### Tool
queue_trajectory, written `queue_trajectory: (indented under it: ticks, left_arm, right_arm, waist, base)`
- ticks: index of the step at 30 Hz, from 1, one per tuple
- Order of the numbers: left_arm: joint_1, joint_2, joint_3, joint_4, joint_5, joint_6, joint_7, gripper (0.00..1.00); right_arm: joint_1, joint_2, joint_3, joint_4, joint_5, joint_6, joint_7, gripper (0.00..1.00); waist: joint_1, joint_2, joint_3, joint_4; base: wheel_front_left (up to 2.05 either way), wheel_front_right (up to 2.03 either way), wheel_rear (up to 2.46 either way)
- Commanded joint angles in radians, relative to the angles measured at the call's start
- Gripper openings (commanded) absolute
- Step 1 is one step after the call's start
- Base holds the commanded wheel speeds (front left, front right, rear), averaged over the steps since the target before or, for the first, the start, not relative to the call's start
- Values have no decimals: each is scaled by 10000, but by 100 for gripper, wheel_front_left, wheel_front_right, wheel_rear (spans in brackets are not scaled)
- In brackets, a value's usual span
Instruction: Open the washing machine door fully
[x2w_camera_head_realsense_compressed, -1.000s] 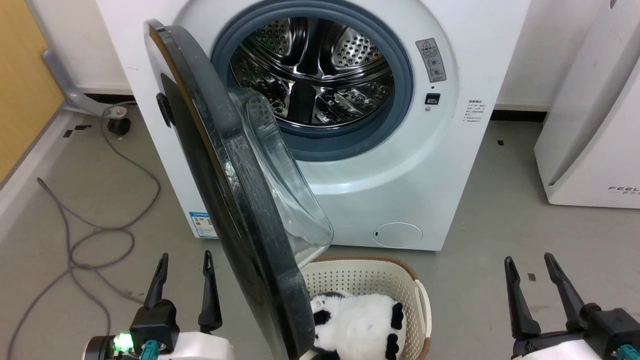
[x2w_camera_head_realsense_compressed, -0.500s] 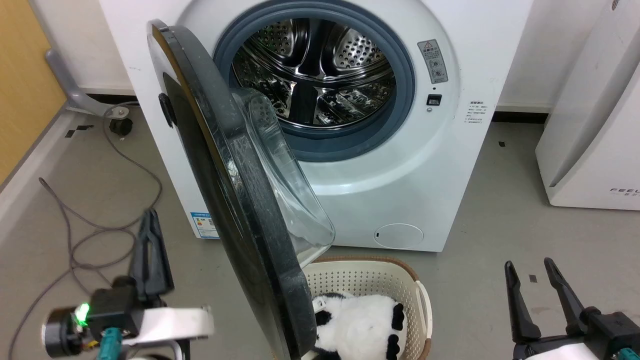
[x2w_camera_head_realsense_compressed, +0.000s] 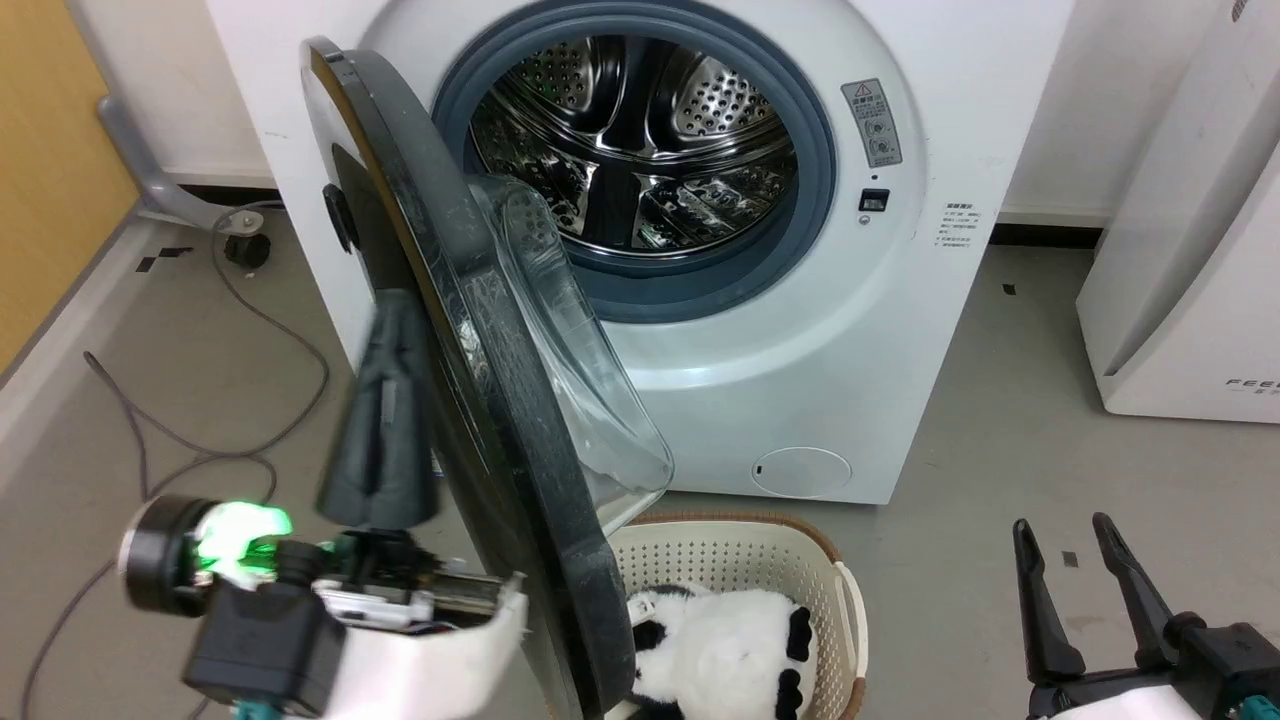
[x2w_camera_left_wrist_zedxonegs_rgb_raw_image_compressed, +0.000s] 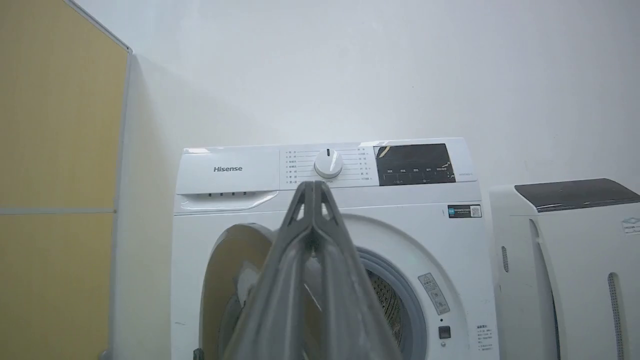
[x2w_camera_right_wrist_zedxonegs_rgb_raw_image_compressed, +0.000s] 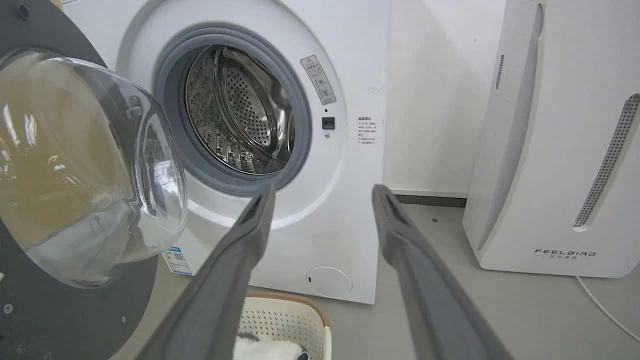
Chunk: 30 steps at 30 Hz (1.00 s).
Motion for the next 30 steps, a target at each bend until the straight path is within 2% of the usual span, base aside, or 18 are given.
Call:
queue_trajectory:
  ticks: [1,11,17,23,30]
  left_arm:
    - [-178,10,-232,-126,58,-112,-42,0]
    - [-225,1,-2387,-148,382,-759,-42,0]
    - [-7,19,-3407,303,449,-957,-42,0]
    - [343,215,-4110,782,471,-1048,-42,0]
    - [646,431,-4470,1513,363,-1003,-42,0]
  right_arm:
    - [141,47,-9,-29,94,8,-45,100]
    - [148,47,-27,-29,143,8,-45,100]
    - [150,47,-35,-41,151,8,-45,100]
    - [161,47,-93,-45,157,8,-45,100]
    - [171,47,-81,2,172,8,-45,100]
  waist:
    - [0,0,-5,9]
    - [0,0,-31,73]
    - [0,0,-22,96]
    - [0,0,-4,160]
    - [0,0,17,269]
  base:
    - [0,0,0]
    - [0,0,0]
    - [0,0,0]
    - [0,0,0]
    - [0,0,0]
